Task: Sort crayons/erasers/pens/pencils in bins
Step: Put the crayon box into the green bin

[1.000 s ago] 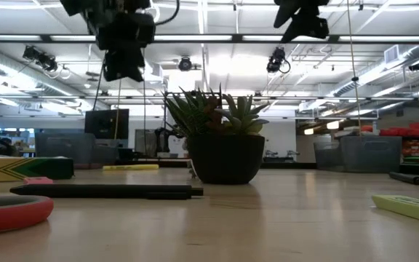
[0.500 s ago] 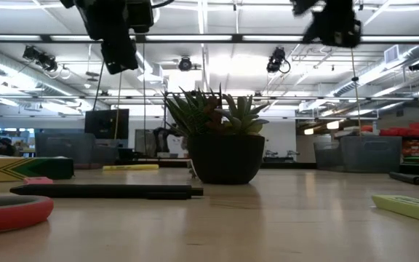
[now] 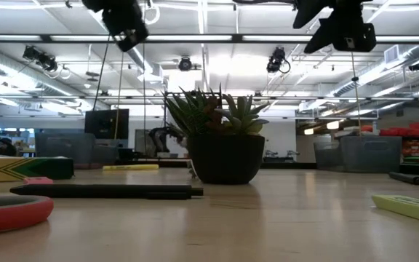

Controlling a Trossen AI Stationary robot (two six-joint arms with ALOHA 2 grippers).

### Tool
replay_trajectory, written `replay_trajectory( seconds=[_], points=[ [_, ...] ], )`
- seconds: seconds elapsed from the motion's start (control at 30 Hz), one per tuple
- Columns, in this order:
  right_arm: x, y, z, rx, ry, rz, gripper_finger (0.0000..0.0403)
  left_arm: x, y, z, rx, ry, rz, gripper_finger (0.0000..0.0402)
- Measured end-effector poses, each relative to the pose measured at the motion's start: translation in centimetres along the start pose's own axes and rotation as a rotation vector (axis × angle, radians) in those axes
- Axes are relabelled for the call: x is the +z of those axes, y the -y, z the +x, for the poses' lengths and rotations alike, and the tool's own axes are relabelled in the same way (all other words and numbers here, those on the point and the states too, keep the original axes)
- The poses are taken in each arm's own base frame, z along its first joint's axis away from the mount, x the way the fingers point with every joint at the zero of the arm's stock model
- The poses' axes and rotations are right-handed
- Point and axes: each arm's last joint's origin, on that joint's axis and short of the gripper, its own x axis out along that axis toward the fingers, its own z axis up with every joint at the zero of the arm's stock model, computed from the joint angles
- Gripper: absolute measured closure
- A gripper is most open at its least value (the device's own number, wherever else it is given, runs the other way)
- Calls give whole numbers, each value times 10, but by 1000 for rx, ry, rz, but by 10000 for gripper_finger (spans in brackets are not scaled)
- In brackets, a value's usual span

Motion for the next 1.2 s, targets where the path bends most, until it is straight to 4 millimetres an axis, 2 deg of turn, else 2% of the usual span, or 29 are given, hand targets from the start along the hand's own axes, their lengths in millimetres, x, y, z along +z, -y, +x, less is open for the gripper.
replay_trajectory(
  seconds=[0.13,0.3,0.4,0.53,0.7,0.83,1.0,1.2],
  points=[
    [5,-5,-14,54,7,-26,218,2,10,9,79,60,-44,263],
    [25,-19,-62,111,163,-109,229,0,14,16,117,60,-170,271],
    [33,-15,-87,29,200,-215,237,-5,17,18,129,38,-240,274],
    [38,-2,-106,-55,189,-297,242,-14,15,20,221,-25,-330,278],
    [37,5,-115,-64,179,-322,243,-48,-1,8,501,-305,-581,271],
    [37,6,-115,-78,169,-343,243,-63,-6,-4,649,-442,-716,247],
    [37,4,-107,-114,175,-361,243,-67,-9,-9,693,-487,-718,211],
    [38,3,-103,-138,190,-320,243,-64,-24,-14,709,-497,-773,186]
  ],
)
